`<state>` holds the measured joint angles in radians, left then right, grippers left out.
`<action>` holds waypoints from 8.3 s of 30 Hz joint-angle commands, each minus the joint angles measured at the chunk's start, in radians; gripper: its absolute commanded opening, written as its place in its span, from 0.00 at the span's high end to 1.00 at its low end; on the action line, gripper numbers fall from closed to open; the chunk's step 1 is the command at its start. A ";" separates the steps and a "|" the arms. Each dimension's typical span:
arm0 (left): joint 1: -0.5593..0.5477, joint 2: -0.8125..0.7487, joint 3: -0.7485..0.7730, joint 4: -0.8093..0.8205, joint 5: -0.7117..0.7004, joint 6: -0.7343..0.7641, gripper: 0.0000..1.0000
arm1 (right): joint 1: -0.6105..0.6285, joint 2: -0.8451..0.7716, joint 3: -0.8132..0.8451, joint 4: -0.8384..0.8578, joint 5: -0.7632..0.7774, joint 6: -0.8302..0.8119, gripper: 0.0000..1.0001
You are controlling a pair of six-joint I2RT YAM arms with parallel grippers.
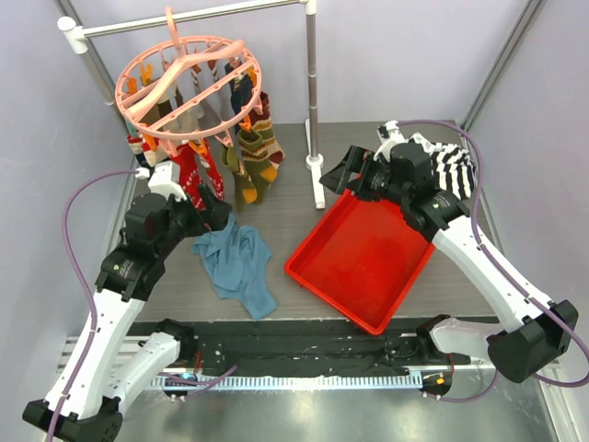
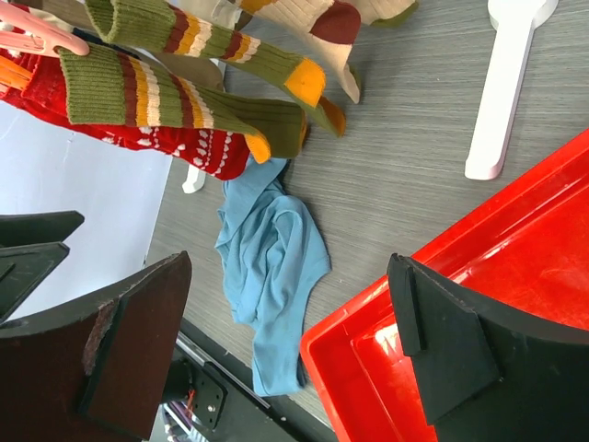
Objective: Remove the socks clipped to the hanger
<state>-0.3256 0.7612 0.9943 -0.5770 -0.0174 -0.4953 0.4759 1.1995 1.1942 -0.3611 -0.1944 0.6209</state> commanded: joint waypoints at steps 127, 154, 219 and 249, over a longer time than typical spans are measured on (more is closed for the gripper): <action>-0.001 0.391 0.451 0.075 -0.070 -0.152 0.15 | 0.509 0.262 0.007 0.695 0.207 -0.231 0.99; -0.001 0.495 0.483 0.155 -0.047 -0.106 0.30 | 0.514 0.261 0.022 0.643 0.167 -0.250 0.99; -0.001 0.598 0.693 -0.110 -0.082 0.043 1.00 | 0.501 0.144 0.102 0.127 0.699 -0.168 0.99; 0.000 0.570 0.661 -0.098 -0.050 0.021 0.92 | 0.326 -0.026 0.027 0.015 0.684 -0.262 0.29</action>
<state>-0.3252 1.3575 1.6562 -0.6926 -0.1123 -0.4713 0.8028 1.1831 1.1332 -0.5678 0.6750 0.4694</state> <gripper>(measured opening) 0.102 0.652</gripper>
